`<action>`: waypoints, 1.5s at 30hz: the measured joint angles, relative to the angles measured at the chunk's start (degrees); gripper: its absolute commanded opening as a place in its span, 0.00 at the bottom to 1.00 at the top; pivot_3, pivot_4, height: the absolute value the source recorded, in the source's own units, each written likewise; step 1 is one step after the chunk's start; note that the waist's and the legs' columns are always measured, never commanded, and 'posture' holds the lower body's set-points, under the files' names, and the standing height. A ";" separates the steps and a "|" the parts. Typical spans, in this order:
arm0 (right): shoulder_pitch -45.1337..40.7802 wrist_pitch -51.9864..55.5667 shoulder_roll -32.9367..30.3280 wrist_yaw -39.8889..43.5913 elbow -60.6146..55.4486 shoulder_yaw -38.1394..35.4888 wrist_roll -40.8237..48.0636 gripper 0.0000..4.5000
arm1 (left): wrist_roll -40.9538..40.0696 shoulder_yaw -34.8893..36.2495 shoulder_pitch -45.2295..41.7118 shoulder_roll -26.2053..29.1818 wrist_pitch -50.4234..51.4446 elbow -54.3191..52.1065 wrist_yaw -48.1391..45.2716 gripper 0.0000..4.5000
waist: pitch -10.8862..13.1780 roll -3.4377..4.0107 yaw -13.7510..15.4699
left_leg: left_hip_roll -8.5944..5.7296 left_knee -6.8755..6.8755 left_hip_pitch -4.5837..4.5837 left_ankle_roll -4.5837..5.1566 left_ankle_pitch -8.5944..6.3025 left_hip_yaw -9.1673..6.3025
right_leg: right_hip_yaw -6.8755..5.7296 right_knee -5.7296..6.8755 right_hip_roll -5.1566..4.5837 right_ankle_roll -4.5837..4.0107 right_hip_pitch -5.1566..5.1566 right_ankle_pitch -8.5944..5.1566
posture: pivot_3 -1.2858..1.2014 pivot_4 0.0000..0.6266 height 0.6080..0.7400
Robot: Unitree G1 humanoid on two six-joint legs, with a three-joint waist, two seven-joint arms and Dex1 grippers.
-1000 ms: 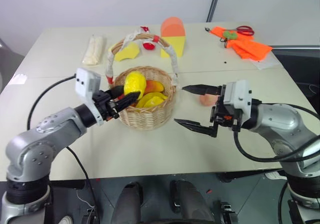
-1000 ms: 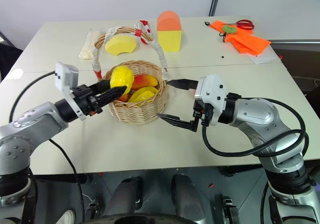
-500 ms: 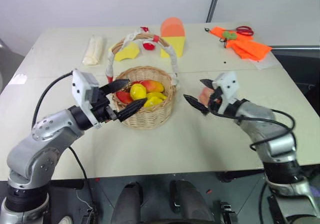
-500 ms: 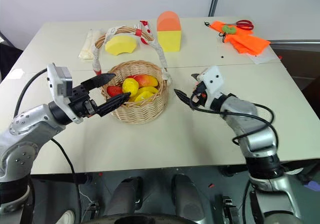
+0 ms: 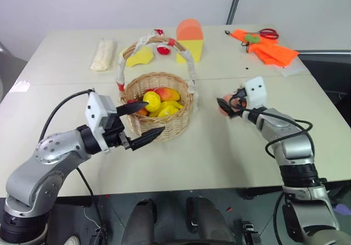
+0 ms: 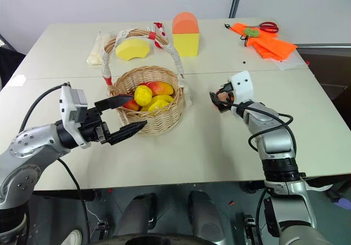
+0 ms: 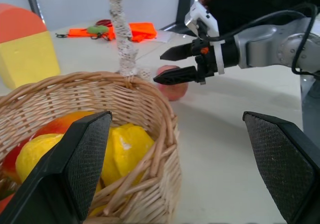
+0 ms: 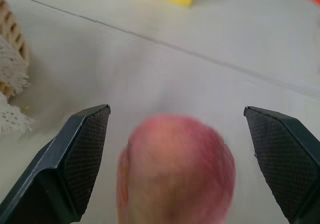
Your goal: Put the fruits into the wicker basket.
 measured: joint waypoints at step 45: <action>-2.60 1.80 6.80 12.28 -29.01 11.23 10.58 0.99 | 4.12 7.88 10.70 -3.18 -10.84 6.83 -3.85 1.00 | 0.00 0.01 0.22 | 0.19 0.05 -0.58 0.06 -0.03 -0.16 | -0.17 -0.02 0.13 -0.04 -0.49 0.20 | 0.52 0.24 0.98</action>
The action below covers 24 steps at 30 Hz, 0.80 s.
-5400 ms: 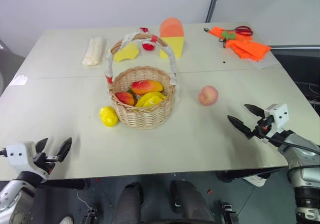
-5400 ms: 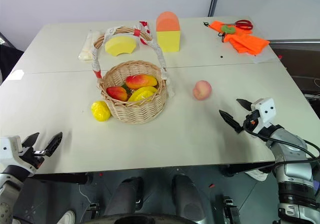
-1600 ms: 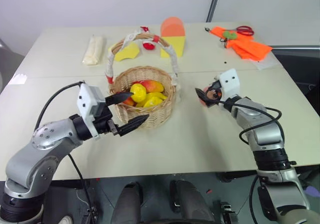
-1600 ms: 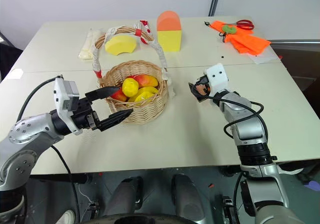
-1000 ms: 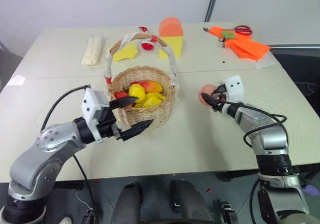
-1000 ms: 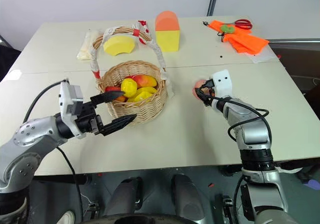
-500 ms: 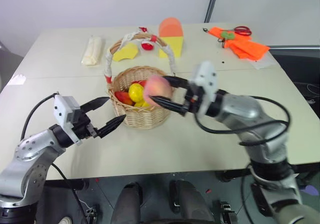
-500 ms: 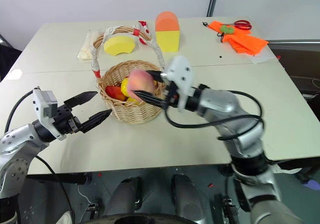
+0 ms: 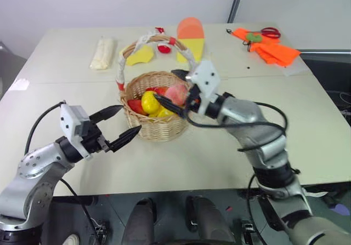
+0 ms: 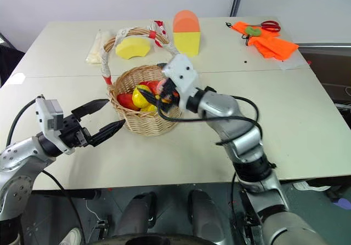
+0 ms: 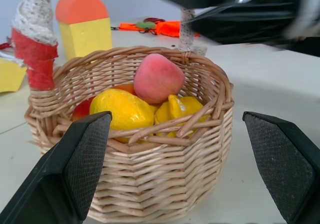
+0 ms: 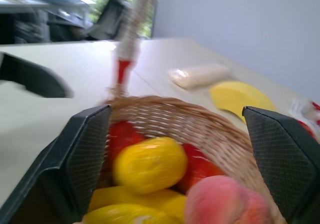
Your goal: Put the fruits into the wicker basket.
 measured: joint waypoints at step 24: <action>-3.34 -6.08 7.31 -10.59 19.63 -6.01 -4.52 0.02 | 0.05 -4.79 -4.22 -3.25 -0.09 0.35 1.17 1.00 | 0.00 0.00 -0.39 | 0.25 -0.04 0.40 0.07 -0.04 0.11 | 0.13 0.03 0.34 -0.25 0.20 -0.01 | 0.52 0.24 0.98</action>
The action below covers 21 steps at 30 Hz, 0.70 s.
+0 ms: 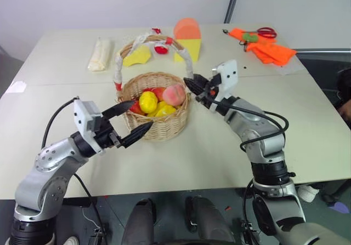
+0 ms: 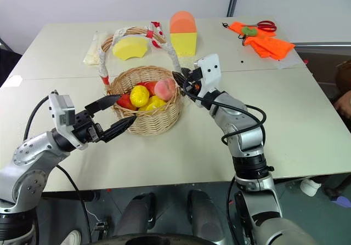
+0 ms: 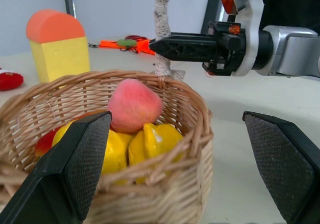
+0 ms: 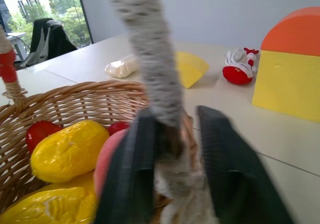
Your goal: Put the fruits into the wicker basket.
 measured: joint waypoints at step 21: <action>-1.34 -8.04 -13.40 -12.68 12.17 -18.07 -9.00 0.02 | 2.09 -4.28 -6.68 -1.73 -0.23 2.89 -0.26 1.00 | 0.01 0.04 -0.69 | -0.05 -0.07 0.15 0.01 0.00 0.13 | 0.17 0.11 0.02 0.12 0.01 0.08 | 0.52 0.24 0.98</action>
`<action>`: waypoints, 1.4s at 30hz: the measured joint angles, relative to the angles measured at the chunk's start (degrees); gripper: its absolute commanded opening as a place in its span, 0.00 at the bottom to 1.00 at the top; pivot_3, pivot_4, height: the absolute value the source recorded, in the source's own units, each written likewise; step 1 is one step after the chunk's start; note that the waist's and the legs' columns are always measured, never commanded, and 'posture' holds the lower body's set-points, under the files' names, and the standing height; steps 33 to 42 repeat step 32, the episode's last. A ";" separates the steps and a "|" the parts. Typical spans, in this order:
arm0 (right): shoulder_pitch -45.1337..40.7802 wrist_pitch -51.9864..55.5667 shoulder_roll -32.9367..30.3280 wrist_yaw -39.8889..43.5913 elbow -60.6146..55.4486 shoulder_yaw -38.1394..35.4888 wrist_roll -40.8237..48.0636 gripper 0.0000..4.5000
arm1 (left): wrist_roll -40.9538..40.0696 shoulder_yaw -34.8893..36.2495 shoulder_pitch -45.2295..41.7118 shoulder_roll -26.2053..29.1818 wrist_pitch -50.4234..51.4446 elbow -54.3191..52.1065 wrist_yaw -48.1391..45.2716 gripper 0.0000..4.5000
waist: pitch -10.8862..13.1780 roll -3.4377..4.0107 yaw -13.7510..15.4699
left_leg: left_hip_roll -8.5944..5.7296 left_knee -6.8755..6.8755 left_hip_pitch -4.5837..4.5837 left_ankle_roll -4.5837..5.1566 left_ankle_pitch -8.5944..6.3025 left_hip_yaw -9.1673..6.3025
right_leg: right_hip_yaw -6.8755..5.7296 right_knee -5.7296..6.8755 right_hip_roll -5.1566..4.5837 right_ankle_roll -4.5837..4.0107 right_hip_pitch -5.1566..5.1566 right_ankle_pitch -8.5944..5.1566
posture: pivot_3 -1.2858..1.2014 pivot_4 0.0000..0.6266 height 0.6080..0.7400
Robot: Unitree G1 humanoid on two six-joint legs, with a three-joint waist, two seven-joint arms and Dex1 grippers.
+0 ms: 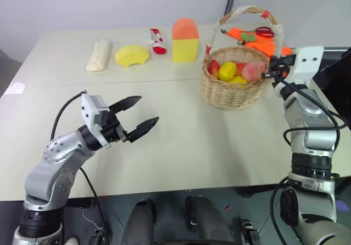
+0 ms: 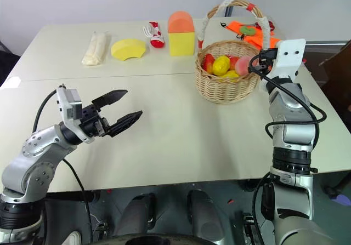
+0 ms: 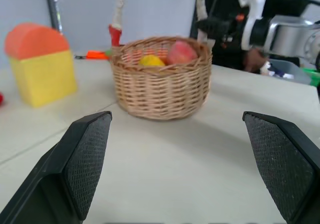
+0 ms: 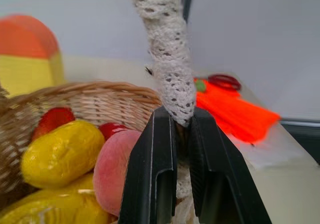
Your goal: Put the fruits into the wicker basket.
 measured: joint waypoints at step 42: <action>27.12 -2.83 -9.71 33.47 -20.68 7.43 13.35 0.84 | 10.35 9.85 14.12 -0.98 -2.49 8.08 10.72 1.00 | -0.01 -0.02 -0.33 | 0.05 0.08 0.18 0.00 -0.02 0.13 | 0.05 -0.16 -0.08 0.00 0.22 -0.20 | 0.52 0.24 0.98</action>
